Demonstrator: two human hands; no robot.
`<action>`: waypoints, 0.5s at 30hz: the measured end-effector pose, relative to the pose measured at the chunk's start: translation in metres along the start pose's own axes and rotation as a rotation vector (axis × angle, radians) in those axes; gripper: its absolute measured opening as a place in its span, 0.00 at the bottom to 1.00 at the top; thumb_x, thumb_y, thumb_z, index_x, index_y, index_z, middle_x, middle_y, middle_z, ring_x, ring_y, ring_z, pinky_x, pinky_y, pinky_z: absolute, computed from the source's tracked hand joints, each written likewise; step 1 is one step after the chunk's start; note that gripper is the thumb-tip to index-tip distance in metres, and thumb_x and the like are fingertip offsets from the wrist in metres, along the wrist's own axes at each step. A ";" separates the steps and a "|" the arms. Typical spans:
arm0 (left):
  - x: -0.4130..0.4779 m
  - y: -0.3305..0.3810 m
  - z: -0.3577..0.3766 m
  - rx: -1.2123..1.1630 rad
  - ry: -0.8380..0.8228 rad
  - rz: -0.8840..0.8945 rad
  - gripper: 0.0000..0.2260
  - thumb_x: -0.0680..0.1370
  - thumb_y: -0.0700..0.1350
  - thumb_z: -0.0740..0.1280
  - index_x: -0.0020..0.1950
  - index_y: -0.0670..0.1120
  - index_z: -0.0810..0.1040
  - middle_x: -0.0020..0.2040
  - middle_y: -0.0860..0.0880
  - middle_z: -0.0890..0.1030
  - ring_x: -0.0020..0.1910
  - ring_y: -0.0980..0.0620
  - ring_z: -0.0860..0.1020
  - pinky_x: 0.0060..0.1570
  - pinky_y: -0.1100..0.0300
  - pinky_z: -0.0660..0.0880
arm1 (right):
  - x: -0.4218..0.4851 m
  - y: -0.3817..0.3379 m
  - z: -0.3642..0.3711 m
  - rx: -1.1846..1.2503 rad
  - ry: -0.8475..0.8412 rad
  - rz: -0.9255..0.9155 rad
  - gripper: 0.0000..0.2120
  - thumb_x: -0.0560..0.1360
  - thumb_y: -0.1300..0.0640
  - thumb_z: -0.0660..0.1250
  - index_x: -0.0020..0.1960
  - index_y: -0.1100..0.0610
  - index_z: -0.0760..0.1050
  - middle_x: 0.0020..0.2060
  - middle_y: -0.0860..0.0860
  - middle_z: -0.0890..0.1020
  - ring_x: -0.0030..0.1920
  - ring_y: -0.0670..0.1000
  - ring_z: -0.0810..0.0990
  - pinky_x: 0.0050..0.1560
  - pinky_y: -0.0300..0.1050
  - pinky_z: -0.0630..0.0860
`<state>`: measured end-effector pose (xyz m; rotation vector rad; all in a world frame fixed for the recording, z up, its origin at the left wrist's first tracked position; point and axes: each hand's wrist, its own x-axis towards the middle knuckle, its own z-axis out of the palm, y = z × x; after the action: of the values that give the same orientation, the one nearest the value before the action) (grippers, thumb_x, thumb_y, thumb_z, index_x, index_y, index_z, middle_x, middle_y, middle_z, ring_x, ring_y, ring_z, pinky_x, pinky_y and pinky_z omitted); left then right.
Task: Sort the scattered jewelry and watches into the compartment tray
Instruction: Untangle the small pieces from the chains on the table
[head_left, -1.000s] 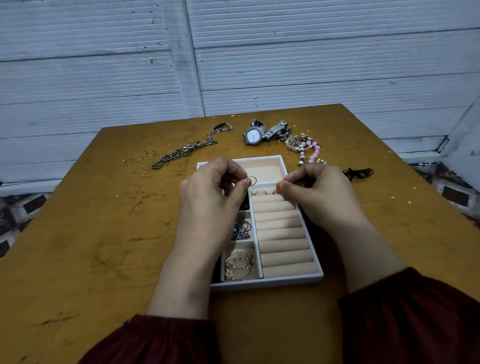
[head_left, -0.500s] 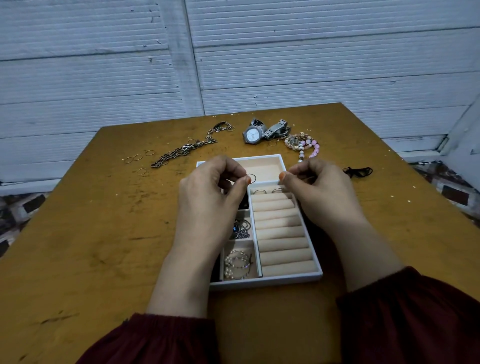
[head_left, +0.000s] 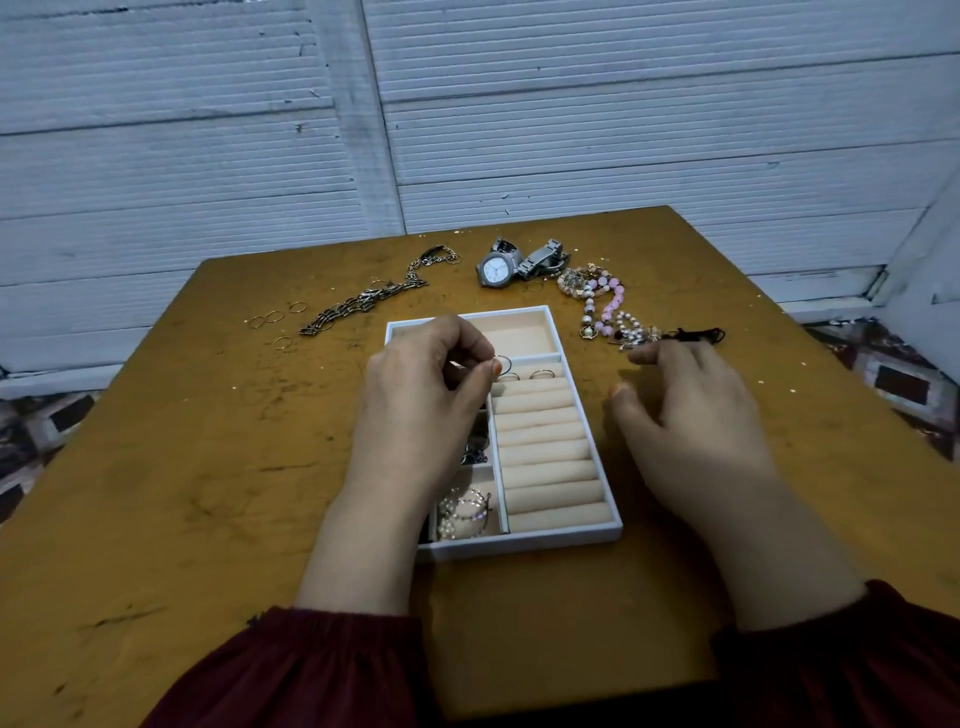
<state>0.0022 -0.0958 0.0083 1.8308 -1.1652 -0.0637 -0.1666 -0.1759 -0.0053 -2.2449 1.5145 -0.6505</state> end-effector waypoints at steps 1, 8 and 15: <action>0.000 0.001 0.000 0.055 -0.017 0.007 0.06 0.73 0.44 0.73 0.39 0.53 0.78 0.36 0.56 0.80 0.37 0.60 0.77 0.37 0.59 0.75 | -0.005 0.001 -0.001 -0.062 -0.001 -0.021 0.19 0.76 0.48 0.62 0.66 0.50 0.69 0.63 0.50 0.70 0.65 0.53 0.67 0.64 0.50 0.63; -0.005 0.008 0.007 0.178 -0.020 0.006 0.05 0.73 0.45 0.72 0.41 0.54 0.78 0.37 0.57 0.79 0.41 0.54 0.77 0.39 0.52 0.77 | -0.022 0.010 0.002 -0.255 -0.195 -0.118 0.23 0.80 0.43 0.52 0.74 0.45 0.58 0.76 0.48 0.55 0.76 0.50 0.49 0.74 0.50 0.50; -0.006 0.012 0.016 0.197 -0.025 0.021 0.03 0.74 0.45 0.70 0.42 0.53 0.79 0.40 0.56 0.79 0.44 0.52 0.77 0.42 0.49 0.77 | -0.024 0.012 0.004 -0.321 -0.285 -0.131 0.26 0.81 0.41 0.44 0.77 0.43 0.44 0.78 0.47 0.45 0.77 0.51 0.40 0.75 0.53 0.41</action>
<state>-0.0167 -0.1038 0.0056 1.9941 -1.2445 0.0427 -0.1816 -0.1577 -0.0193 -2.5582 1.4178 -0.1128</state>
